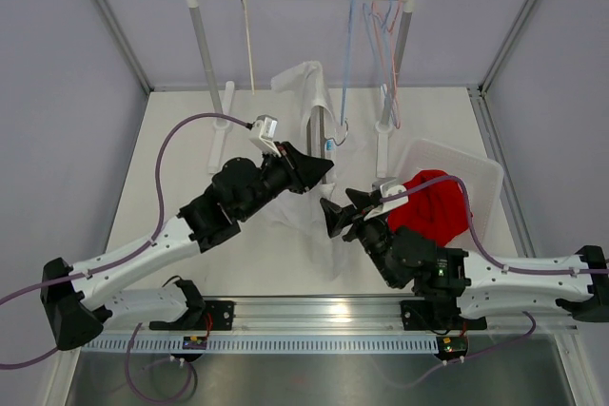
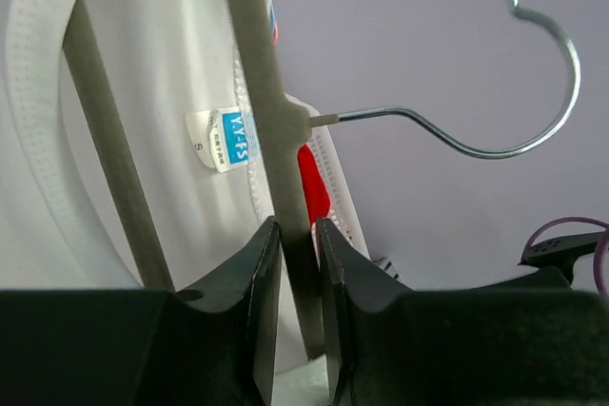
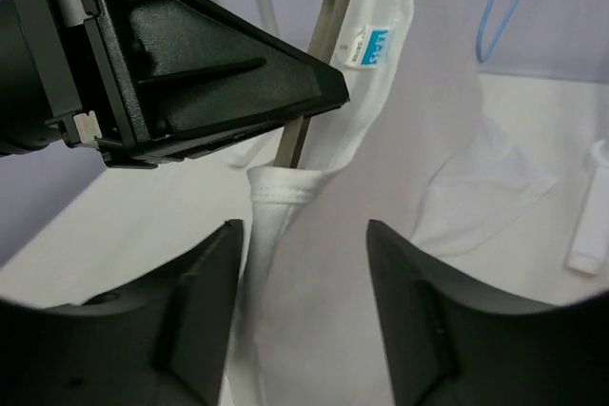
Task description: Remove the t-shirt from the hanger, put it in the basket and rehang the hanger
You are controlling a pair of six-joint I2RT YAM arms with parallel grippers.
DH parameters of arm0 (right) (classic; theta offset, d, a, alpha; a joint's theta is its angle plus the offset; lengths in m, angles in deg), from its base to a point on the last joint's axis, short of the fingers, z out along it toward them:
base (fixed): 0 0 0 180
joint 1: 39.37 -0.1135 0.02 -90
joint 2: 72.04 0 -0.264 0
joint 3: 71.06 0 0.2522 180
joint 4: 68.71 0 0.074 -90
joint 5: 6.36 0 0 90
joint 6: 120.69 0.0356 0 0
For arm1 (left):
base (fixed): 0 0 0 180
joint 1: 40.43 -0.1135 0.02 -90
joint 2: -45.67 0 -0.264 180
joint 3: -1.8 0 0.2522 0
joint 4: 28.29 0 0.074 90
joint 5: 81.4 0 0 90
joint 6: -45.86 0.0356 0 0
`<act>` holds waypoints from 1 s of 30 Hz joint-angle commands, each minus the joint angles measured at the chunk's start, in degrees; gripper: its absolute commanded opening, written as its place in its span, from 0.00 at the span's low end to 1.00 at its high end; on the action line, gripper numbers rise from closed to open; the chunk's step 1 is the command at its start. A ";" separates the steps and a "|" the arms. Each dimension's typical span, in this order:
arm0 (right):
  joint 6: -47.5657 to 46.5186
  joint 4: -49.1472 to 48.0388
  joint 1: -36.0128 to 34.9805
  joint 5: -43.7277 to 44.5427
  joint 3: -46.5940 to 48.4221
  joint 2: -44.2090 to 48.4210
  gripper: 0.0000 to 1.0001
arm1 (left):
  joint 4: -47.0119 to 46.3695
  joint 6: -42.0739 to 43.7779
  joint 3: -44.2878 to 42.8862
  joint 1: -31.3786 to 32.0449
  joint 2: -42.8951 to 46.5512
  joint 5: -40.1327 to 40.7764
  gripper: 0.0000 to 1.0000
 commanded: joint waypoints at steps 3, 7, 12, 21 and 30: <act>12.02 11.66 -0.43 -8.87 -0.87 6.24 0.78 | -8.33 0.46 0.52 0.08 5.10 -0.39 0.00; 19.74 14.32 -0.43 -17.47 -4.29 7.30 0.80 | -8.86 0.98 0.60 0.08 7.47 -0.39 0.00; 21.53 9.58 -1.57 -22.32 -5.36 3.88 0.82 | -11.58 -0.07 3.59 0.08 8.98 1.11 0.00; 18.27 4.12 -3.51 -22.07 -0.97 -4.20 0.90 | -16.41 -1.56 7.19 0.08 9.15 0.32 0.00; 18.71 3.59 -5.35 -16.09 0.79 -8.87 0.21 | -19.84 -2.36 8.43 0.08 10.73 -0.92 0.00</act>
